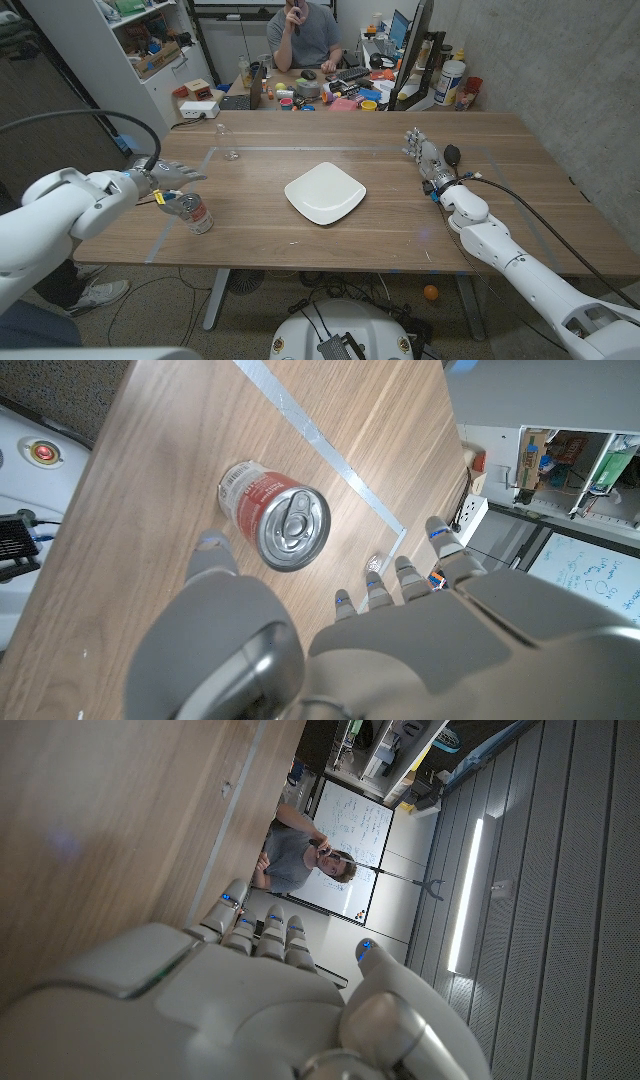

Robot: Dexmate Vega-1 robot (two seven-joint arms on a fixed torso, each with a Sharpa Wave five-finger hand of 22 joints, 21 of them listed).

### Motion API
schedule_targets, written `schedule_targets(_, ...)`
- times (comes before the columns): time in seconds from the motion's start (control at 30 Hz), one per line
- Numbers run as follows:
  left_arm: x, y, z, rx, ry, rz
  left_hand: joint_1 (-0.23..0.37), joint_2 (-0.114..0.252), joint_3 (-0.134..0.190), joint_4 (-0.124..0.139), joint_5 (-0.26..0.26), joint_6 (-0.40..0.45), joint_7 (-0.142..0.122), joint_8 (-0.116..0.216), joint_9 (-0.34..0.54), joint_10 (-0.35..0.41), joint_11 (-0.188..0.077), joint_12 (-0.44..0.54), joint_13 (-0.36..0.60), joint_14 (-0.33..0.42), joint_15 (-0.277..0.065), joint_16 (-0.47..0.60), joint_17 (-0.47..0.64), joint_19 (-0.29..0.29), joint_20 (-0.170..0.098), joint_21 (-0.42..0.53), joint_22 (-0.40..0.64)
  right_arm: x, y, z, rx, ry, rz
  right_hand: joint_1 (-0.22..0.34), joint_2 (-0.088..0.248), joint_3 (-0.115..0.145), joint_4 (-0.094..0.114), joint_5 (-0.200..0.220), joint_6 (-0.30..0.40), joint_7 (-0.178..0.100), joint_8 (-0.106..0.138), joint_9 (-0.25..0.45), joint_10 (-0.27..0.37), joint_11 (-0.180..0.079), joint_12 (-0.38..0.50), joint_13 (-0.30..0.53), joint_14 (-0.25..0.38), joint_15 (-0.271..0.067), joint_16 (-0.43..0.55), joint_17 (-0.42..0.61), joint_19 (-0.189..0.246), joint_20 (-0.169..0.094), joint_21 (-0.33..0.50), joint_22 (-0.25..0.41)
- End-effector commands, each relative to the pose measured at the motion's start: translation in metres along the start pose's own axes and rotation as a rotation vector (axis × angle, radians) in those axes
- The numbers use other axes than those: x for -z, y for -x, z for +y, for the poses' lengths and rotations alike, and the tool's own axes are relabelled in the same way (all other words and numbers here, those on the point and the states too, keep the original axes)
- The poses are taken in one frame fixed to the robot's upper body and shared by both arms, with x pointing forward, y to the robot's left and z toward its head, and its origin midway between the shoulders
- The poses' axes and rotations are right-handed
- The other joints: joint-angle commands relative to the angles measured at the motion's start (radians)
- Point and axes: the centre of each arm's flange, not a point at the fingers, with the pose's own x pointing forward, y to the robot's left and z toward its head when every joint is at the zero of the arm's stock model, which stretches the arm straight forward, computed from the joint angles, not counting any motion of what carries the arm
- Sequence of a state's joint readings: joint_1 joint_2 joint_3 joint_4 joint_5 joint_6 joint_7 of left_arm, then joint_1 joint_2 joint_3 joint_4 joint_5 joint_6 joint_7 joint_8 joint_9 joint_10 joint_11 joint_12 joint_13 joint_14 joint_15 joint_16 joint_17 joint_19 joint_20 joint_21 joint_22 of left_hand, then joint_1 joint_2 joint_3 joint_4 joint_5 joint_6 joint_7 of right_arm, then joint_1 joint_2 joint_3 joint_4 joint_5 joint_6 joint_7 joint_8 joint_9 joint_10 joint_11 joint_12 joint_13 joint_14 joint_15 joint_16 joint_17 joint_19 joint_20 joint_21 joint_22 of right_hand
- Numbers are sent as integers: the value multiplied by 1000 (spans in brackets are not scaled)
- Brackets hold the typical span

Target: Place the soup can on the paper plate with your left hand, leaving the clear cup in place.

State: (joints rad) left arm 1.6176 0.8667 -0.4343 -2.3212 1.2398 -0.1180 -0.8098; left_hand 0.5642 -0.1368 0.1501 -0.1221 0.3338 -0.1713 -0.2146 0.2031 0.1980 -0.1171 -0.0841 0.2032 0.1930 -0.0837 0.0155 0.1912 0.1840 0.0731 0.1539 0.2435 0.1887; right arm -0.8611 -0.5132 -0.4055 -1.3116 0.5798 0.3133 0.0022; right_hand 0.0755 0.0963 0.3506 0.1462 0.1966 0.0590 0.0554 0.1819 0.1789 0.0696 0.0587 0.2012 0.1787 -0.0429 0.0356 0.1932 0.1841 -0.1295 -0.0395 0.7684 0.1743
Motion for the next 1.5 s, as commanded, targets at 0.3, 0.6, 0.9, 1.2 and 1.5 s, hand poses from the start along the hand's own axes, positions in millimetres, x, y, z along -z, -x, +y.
schedule_targets(0.3, -26, -12, -18, 51, -100, -16, 53, 12, 0, -16, 18, -81, -6, -1, 3, -19, 1, 0, 6, -12, 0, -3, 4, 1, 8, -8, 3, 3, 5, -9, 13, -4, 2, -10, 59, -2, 4, 9, -4, 5, 8, 5, 4, 0, 4, 3, 2, 8, 0, 0, 7, -14, -2, 5)
schedule_targets(0.6, -31, -17, -28, 52, -185, 27, 74, 21, 0, -18, 23, -84, -6, 1, 4, -25, 2, -1, 7, -13, 1, -2, 5, 13, 17, -6, 4, 5, 10, -12, 20, -3, 11, -10, 59, -2, 4, 9, -3, 4, 8, 5, 4, 2, 4, 3, 2, 9, 0, 0, 7, -14, -4, 5)
schedule_targets(0.9, -31, -23, -37, 16, -203, 77, 144, 54, -3, -17, 38, -53, -6, 20, 10, 33, -6, 23, 9, 102, -24, 28, 6, 187, -6, 51, 4, 3, 14, -15, 27, 5, 14, -11, 58, -2, 4, 10, -2, 6, 9, 5, 7, 2, 5, 3, 2, 9, -1, 0, 7, -13, -7, 5)
schedule_targets(1.2, -35, -29, -39, -43, -245, 120, 300, 103, -24, -16, 53, 62, -6, 55, 19, 197, -36, 75, 25, 474, -164, 88, 24, 617, -203, 201, 7, -2, 14, -15, 28, 17, 8, -11, 58, -2, 4, 10, -1, 6, 9, 5, 8, 4, 5, 3, 2, 11, -1, 0, 8, -12, -9, 5)
schedule_targets(1.5, -36, -43, -53, -15, -107, 99, 382, 78, -71, -14, 49, 130, -5, 65, 21, 296, -1, 104, 30, 712, -213, 109, 34, 867, -308, 303, -3, -3, 14, -16, 35, 16, 2, -10, 58, -2, 3, 10, 0, 6, 9, 5, 8, 2, 5, 3, 4, 11, -1, -1, 8, -10, -12, 5)
